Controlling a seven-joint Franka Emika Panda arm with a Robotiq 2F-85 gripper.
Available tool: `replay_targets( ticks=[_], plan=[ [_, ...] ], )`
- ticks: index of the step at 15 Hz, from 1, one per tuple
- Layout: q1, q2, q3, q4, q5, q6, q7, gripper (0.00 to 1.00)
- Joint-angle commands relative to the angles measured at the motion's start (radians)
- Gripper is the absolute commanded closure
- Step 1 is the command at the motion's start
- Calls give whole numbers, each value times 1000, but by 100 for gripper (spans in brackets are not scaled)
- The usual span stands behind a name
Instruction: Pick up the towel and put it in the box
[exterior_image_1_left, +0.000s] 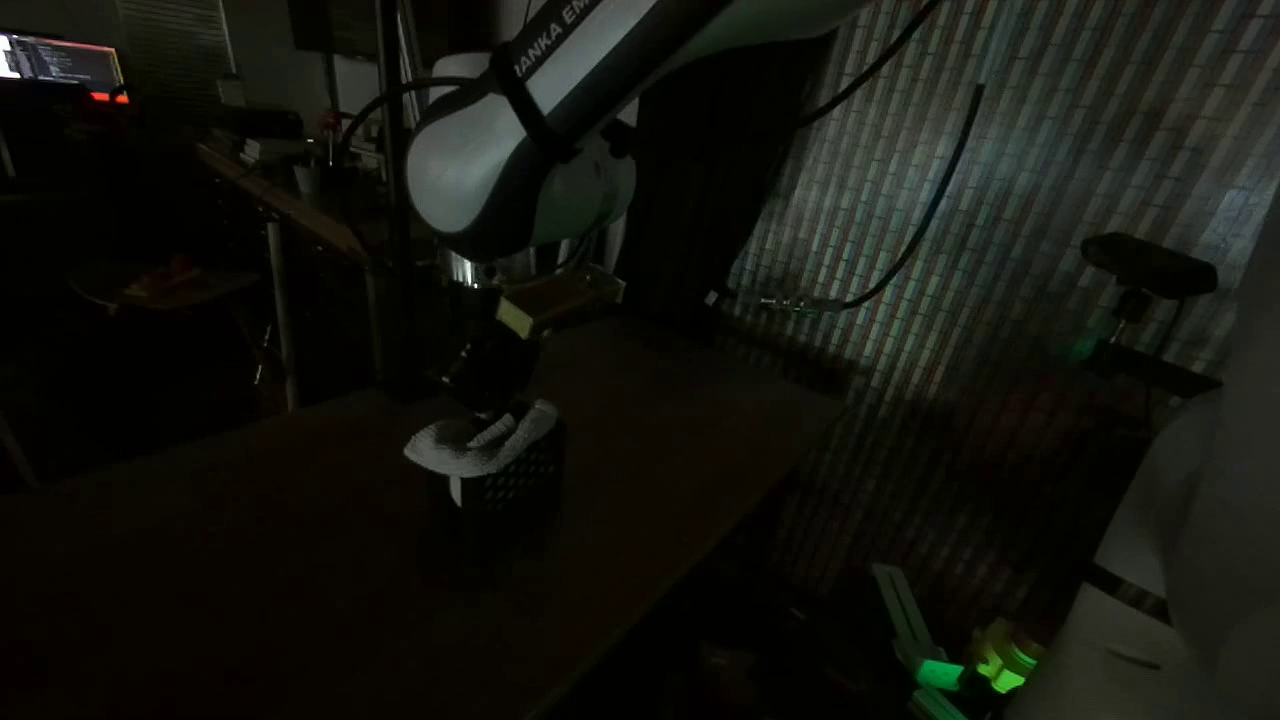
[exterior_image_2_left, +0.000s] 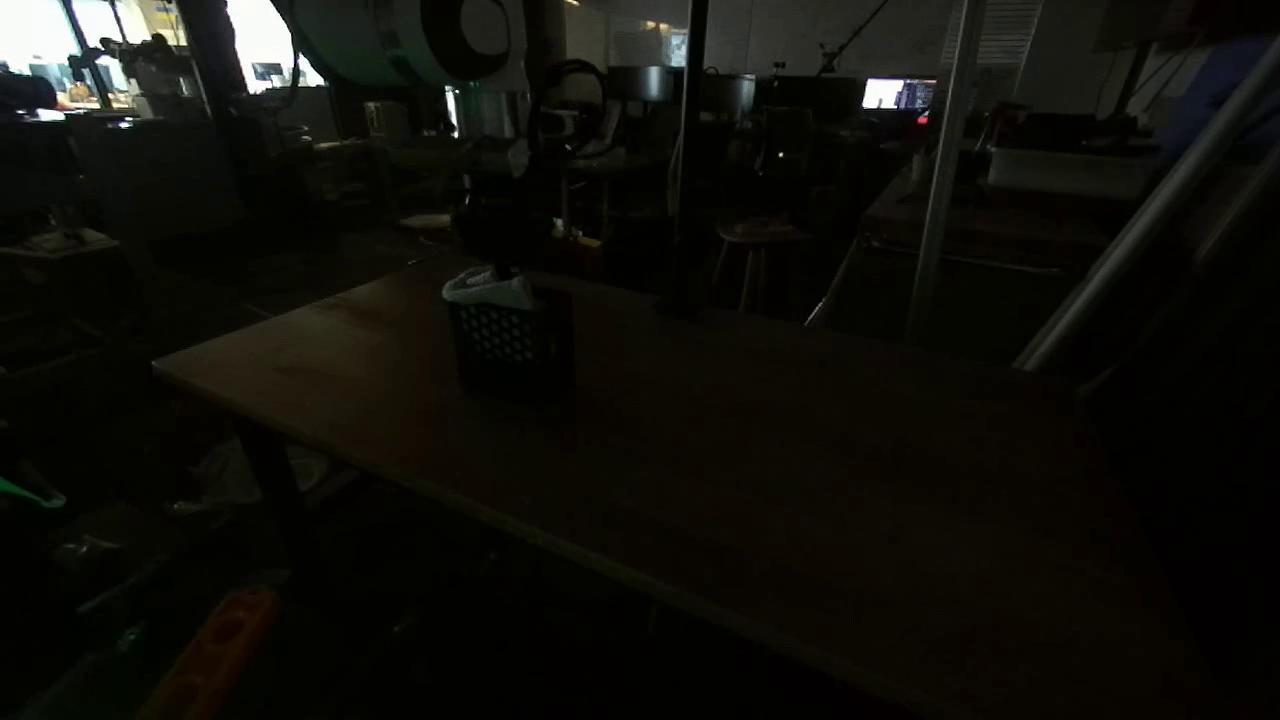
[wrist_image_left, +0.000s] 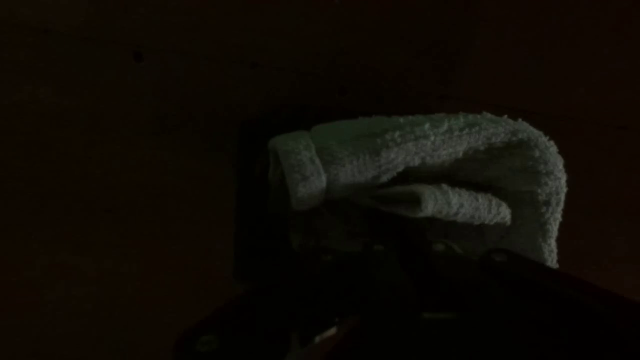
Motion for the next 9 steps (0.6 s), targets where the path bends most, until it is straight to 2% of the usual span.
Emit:
replay_targets(
  ticks=[1,9],
  plan=[
    [0,73,1,36,52,45,-49,89],
    [-27,147,3,35,136,89,-97,88]
  ],
)
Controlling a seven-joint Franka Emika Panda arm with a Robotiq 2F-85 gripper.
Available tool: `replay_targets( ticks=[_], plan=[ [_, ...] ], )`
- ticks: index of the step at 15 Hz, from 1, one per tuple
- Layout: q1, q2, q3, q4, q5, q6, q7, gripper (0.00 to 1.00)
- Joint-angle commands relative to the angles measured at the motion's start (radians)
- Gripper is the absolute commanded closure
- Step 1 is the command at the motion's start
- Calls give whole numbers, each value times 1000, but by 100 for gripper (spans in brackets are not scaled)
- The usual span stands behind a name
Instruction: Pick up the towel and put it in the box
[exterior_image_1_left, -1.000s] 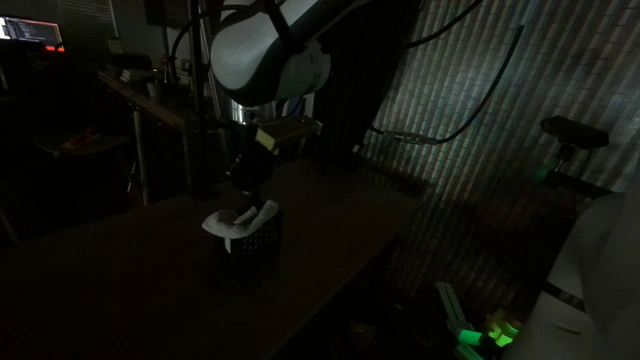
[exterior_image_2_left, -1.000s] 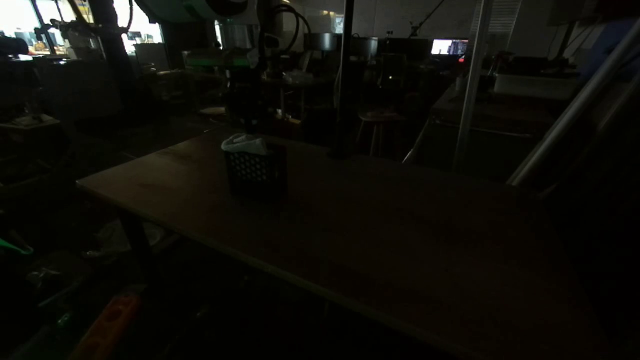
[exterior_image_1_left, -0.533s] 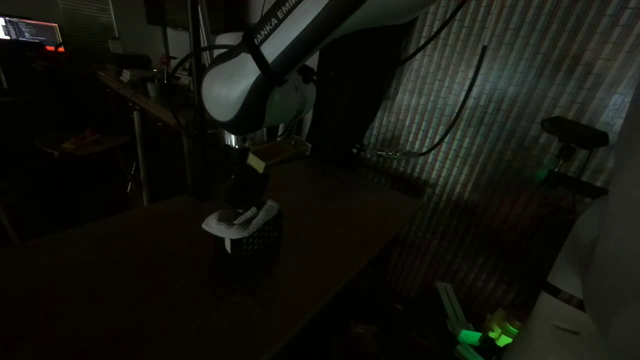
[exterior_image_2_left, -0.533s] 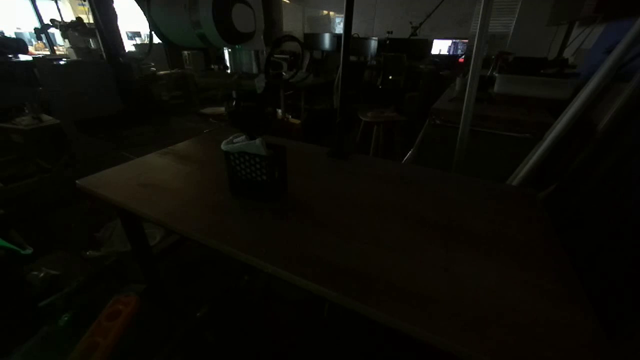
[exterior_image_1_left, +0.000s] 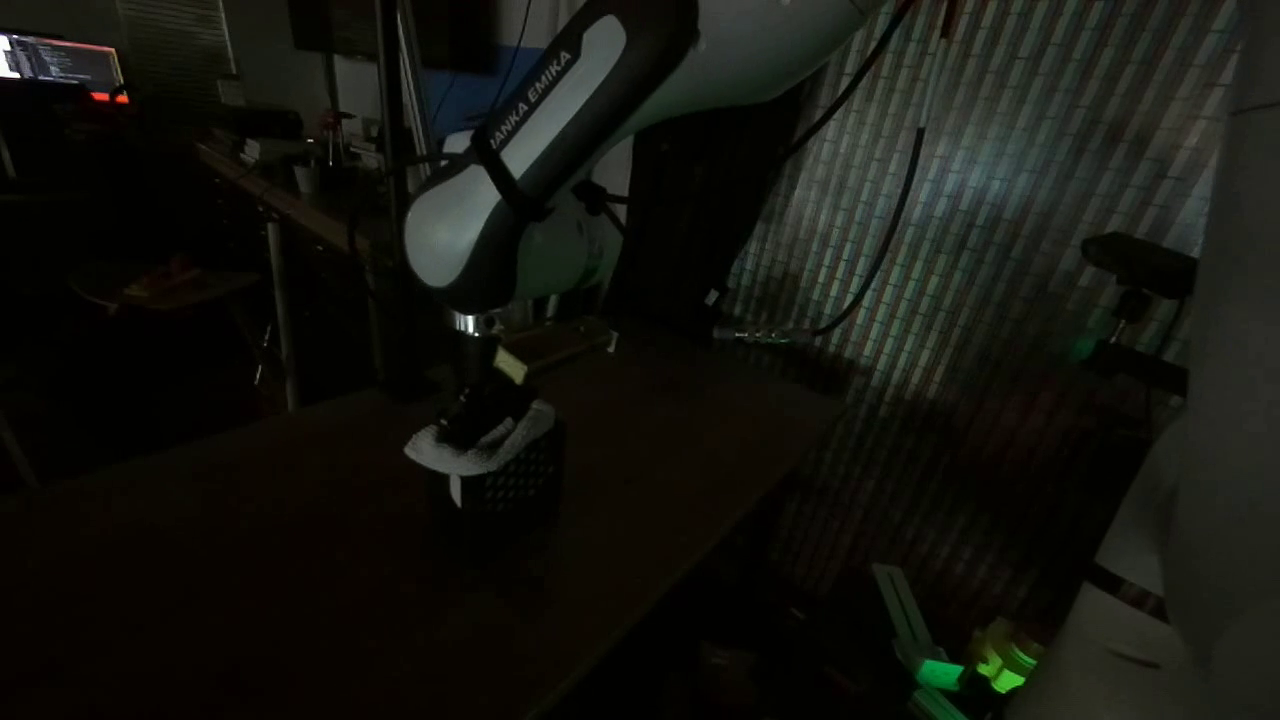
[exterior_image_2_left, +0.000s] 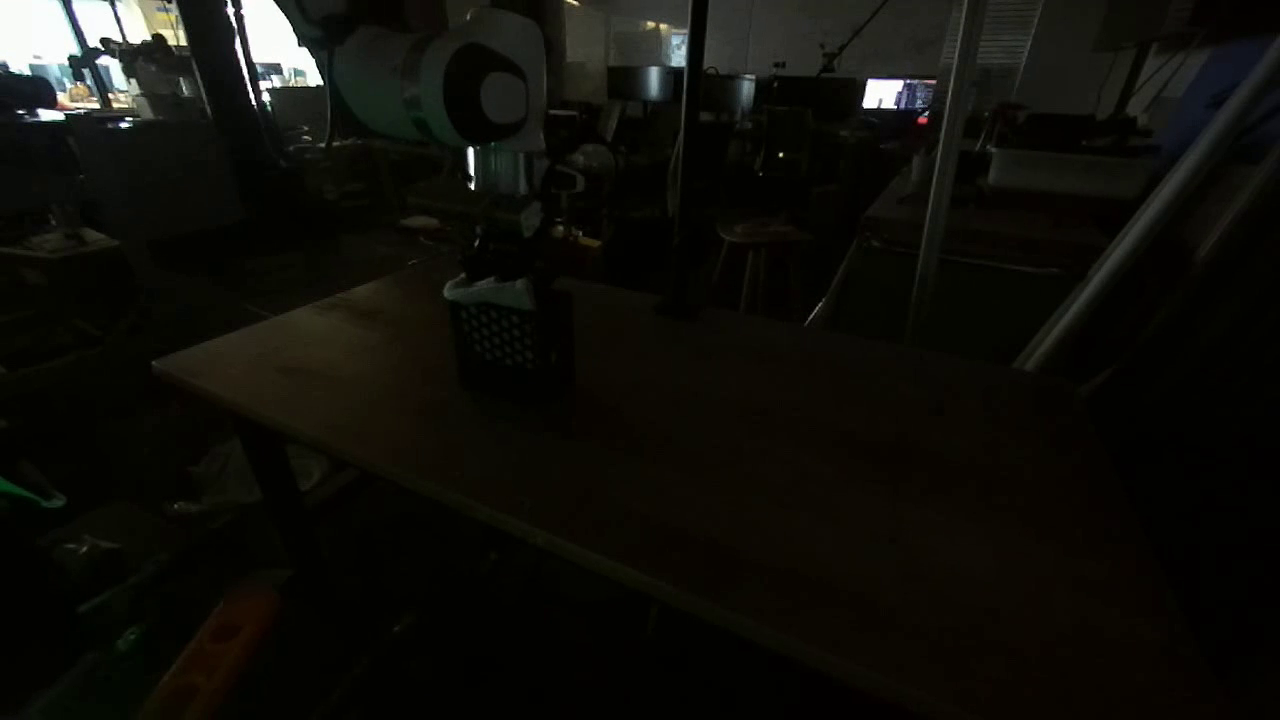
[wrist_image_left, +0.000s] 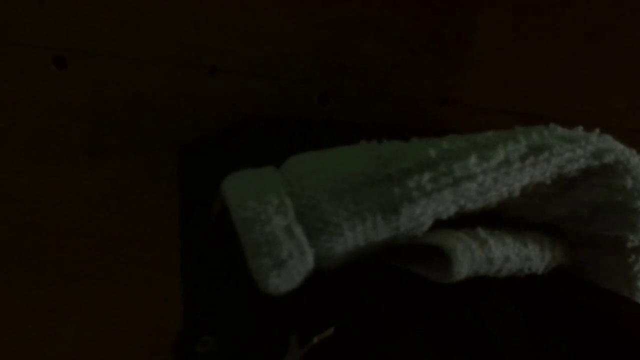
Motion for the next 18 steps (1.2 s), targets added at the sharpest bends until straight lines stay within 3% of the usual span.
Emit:
replay_targets(
  ticks=[1,12,18],
  plan=[
    [-15,34,7,17,59,31,-46,90],
    [-27,29,21,-35,168,76,-85,88],
    [-2,-44,1,-34,90,29,-53,88]
  ],
)
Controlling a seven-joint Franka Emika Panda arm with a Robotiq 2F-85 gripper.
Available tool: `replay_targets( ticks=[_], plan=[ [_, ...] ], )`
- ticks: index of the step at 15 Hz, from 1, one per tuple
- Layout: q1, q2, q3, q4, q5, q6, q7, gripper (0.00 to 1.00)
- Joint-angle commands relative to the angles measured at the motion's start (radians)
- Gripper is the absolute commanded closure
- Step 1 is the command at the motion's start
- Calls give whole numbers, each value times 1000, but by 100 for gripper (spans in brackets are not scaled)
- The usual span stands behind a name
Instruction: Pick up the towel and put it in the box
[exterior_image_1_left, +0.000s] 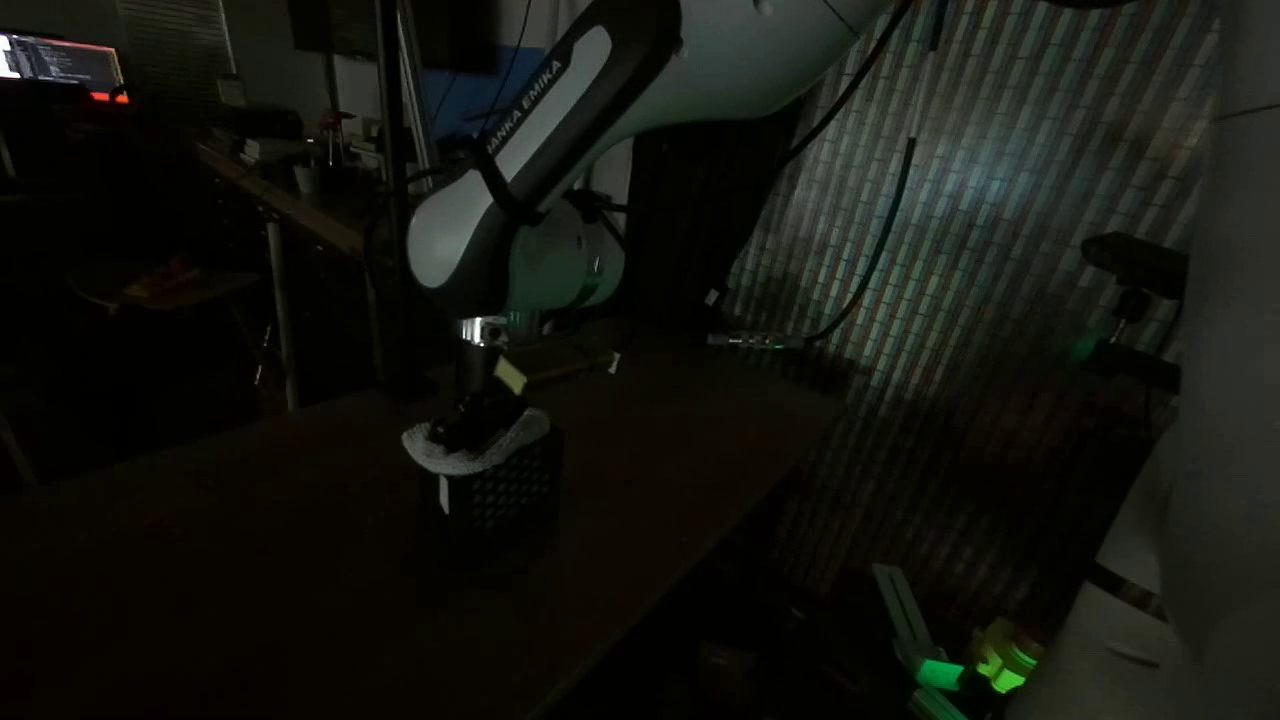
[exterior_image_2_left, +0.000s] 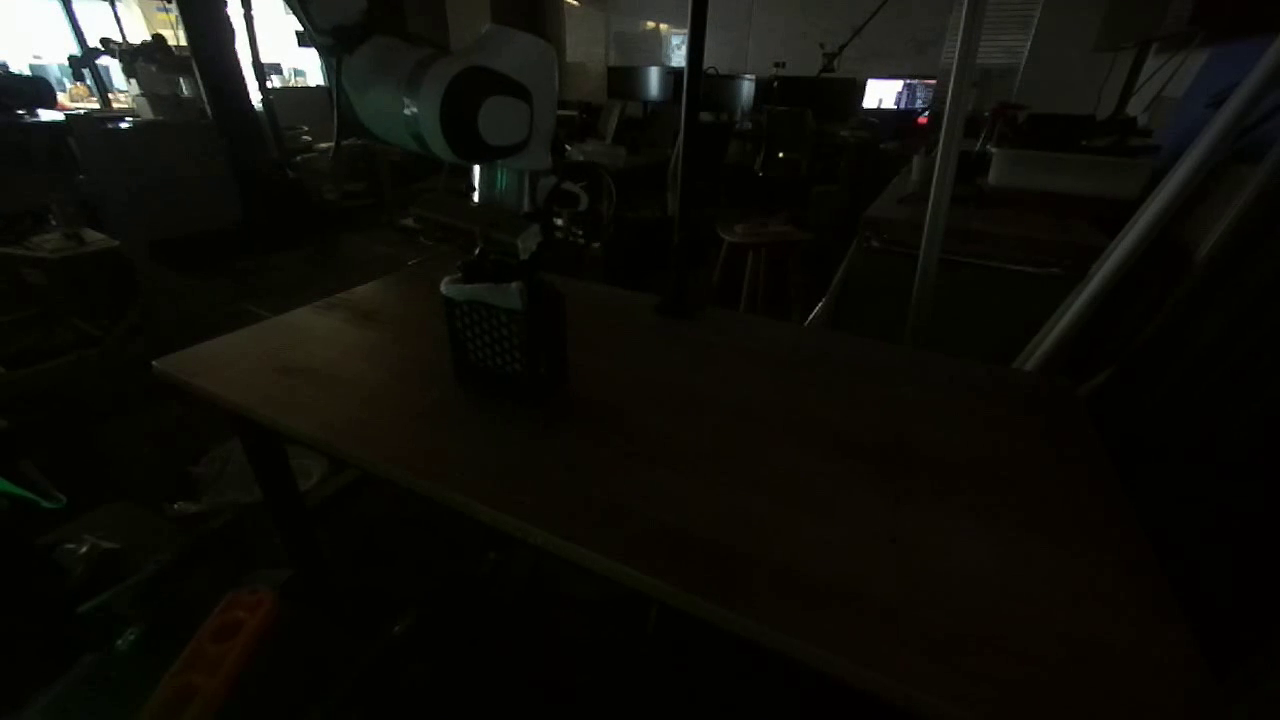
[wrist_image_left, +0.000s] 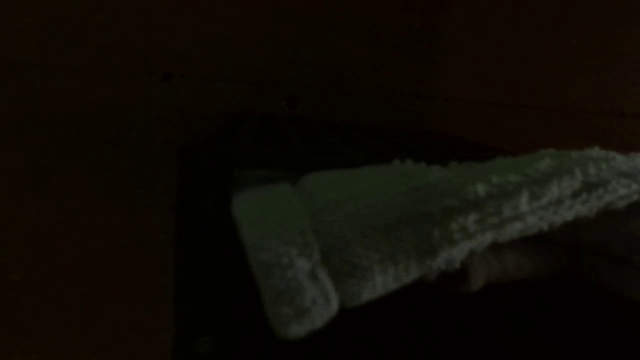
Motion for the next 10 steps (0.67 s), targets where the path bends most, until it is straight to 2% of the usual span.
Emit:
replay_targets(
  ticks=[1,10],
  plan=[
    [17,-79,-11,-15,-61,-25,15,89],
    [36,-211,-14,3,-224,-132,45,88]
  ],
)
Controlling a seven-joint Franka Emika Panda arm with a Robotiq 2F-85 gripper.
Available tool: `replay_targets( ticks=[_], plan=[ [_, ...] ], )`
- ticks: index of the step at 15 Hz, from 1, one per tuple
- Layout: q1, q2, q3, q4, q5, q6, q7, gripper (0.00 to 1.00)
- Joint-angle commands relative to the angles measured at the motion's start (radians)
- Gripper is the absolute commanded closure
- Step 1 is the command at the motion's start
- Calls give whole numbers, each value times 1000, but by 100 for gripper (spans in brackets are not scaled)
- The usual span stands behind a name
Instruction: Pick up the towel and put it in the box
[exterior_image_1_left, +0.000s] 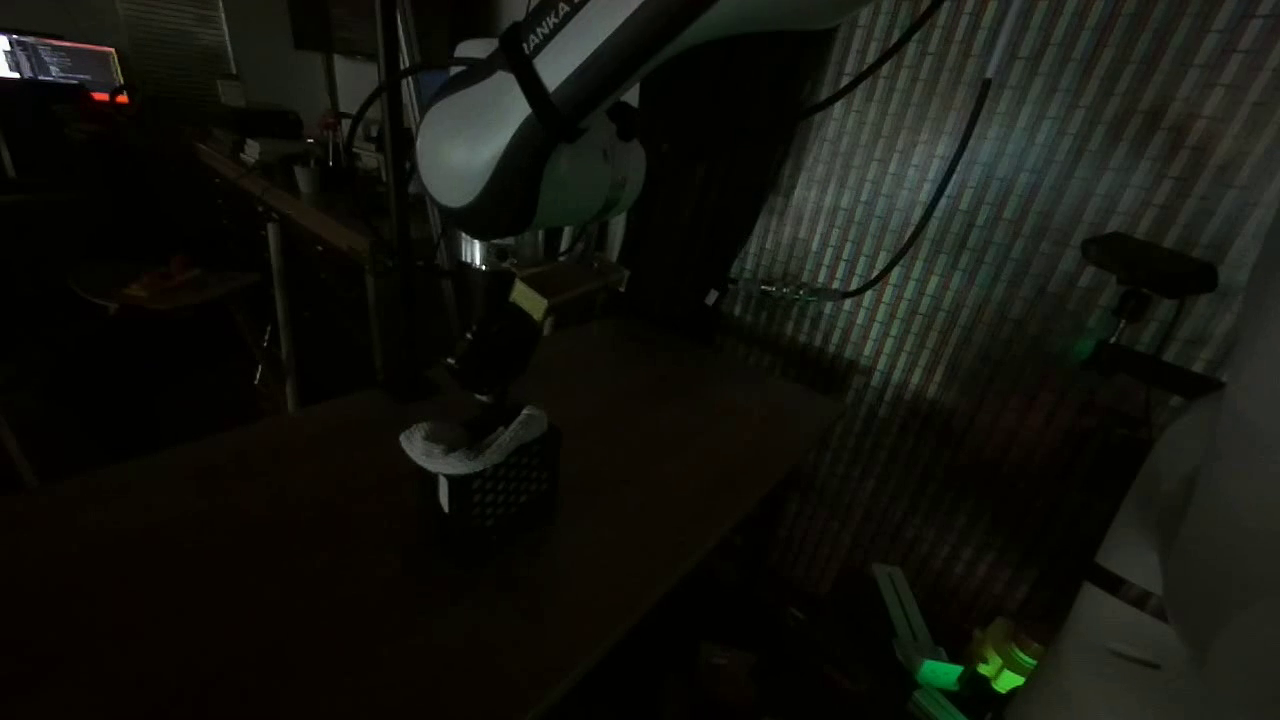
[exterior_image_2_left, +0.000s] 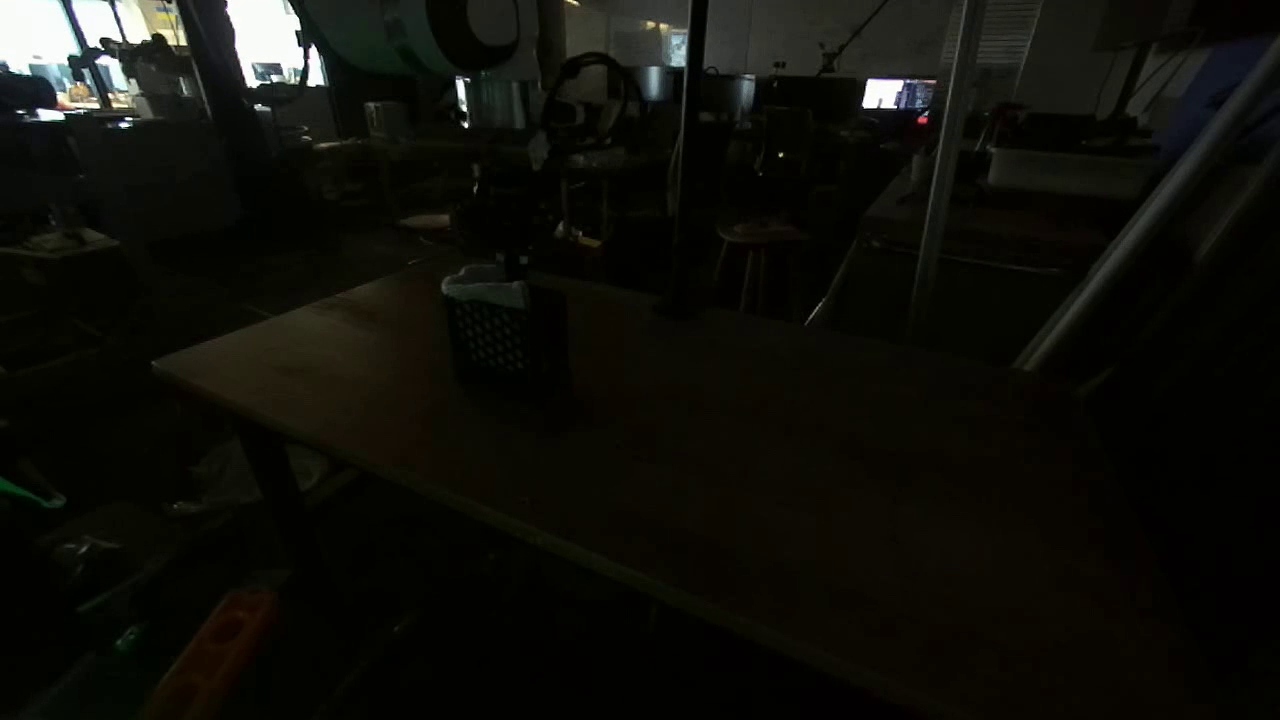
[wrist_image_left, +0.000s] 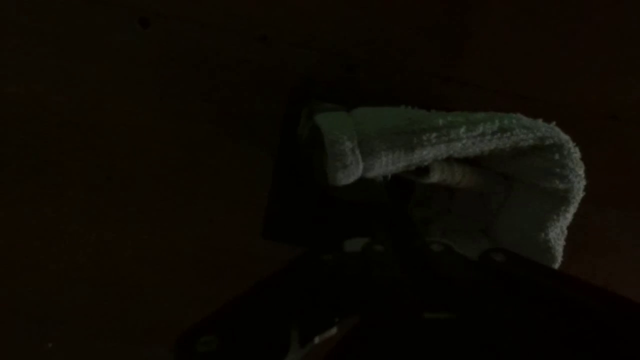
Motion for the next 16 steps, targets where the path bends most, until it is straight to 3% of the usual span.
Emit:
replay_targets(
  ticks=[1,8,16],
  plan=[
    [34,-46,1,13,-64,-52,36,88],
    [109,7,40,117,-140,-121,93,89],
    [163,96,60,205,-151,-151,111,89]
  ],
)
